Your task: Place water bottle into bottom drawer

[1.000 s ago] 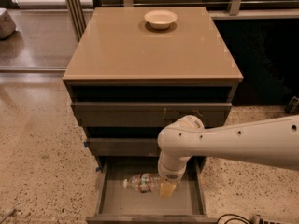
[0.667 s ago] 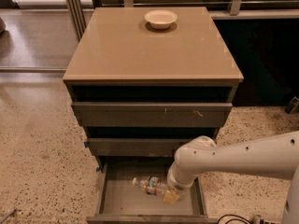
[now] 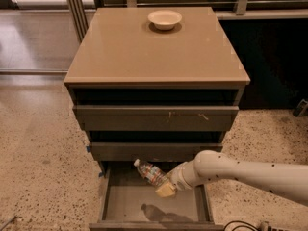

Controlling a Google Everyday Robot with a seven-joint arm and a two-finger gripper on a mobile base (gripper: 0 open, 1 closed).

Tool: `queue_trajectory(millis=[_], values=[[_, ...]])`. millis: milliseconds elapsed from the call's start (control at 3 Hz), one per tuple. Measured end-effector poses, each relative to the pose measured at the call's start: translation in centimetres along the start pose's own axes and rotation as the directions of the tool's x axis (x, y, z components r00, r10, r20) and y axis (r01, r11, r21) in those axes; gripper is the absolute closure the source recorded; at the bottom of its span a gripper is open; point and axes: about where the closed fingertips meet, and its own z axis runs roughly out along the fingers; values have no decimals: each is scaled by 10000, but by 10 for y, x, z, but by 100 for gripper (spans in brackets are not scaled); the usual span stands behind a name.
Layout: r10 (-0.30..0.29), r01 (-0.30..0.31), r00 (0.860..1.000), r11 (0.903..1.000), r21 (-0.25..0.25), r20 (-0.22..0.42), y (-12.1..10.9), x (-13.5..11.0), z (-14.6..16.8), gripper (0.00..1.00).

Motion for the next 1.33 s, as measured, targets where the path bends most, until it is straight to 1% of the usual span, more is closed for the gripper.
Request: queue_trajectory(millis=[333,667,1000,1333], values=[[48,-48,10000,10000,39,-81,-2,4,-1,100],[147,-125,9989,9987,494,-447,-3,14,9,100],[-339,546,9866,9904,1271,-1597,-3,55,18,100],[4,340,9802,9848,1701,-1978,-9,81,33,100]])
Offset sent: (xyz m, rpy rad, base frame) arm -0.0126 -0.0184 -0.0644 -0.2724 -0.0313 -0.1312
